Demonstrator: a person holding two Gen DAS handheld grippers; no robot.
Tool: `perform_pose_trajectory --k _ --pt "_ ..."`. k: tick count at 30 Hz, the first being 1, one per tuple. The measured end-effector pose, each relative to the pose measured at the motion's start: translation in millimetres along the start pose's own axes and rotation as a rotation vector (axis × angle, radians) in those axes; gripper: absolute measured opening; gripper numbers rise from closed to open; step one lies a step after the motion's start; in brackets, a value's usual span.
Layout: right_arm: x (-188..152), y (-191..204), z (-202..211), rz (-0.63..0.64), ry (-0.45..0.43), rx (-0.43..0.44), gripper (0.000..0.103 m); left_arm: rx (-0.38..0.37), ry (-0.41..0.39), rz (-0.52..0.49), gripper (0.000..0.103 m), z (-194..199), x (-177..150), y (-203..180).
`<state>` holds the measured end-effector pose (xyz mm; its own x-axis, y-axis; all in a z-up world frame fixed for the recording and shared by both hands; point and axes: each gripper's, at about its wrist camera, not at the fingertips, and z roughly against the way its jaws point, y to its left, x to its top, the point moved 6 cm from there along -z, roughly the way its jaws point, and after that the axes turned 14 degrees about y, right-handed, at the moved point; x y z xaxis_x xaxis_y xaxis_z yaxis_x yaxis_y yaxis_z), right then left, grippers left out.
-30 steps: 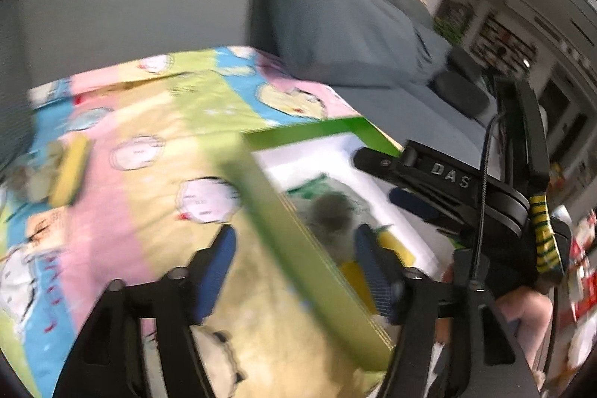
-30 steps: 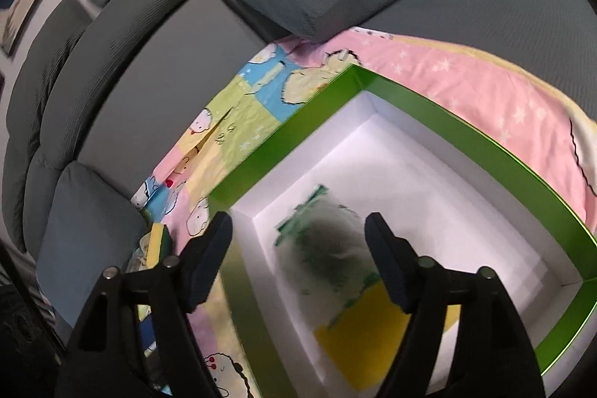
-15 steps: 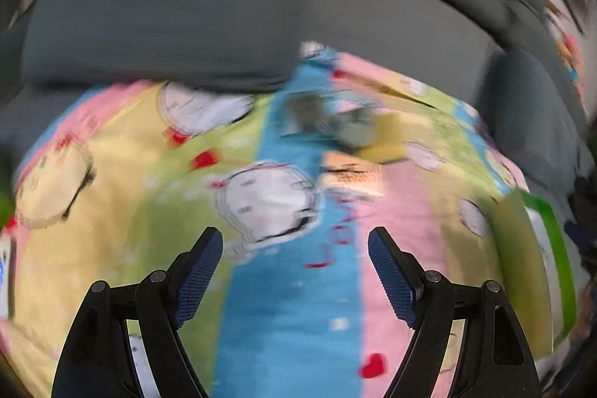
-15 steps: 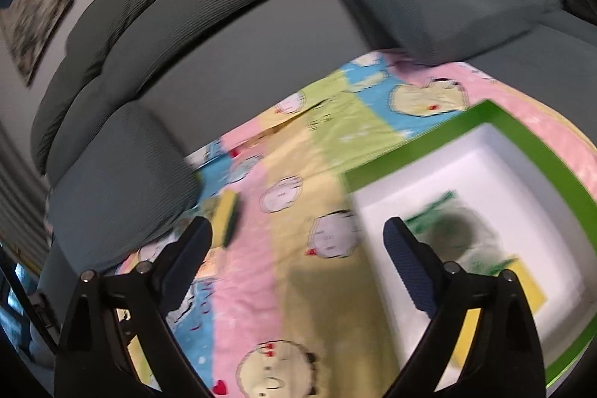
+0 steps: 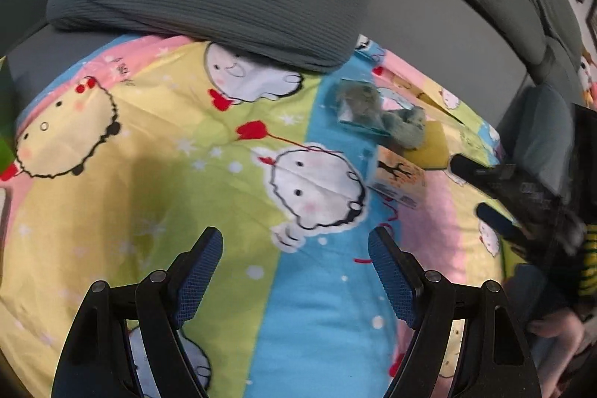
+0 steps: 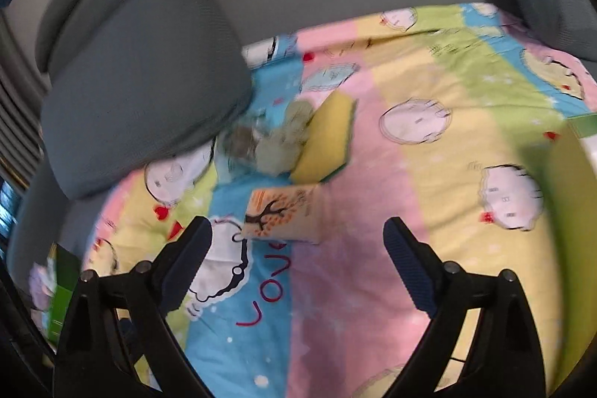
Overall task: Organize objects
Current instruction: 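Move the right gripper back to the orange-printed tissue pack, then grasp the orange-printed tissue pack with the right gripper and lift it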
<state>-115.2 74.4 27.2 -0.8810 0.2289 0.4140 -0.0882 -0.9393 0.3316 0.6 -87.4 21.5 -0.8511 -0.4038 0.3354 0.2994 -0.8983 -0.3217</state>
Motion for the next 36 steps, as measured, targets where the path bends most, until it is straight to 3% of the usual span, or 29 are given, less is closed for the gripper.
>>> perform_pose_trajectory --k 6,14,21,32,36 --pt "2 17 -49 0.06 0.048 -0.103 0.092 0.0 0.003 0.036 0.081 4 3 18" --pt "7 21 -89 0.085 0.084 -0.172 0.093 0.002 0.01 0.036 0.081 5 3 24" --pt "7 25 -90 0.131 0.051 -0.275 0.076 -0.003 0.018 0.044 0.081 3 5 27" --pt "-23 13 -59 0.083 0.22 -0.086 0.075 -0.027 0.041 0.002 0.081 0 -1 8" --pt "-49 9 -45 0.139 0.295 -0.102 0.075 -0.029 0.061 -0.015 0.081 -6 -6 0"
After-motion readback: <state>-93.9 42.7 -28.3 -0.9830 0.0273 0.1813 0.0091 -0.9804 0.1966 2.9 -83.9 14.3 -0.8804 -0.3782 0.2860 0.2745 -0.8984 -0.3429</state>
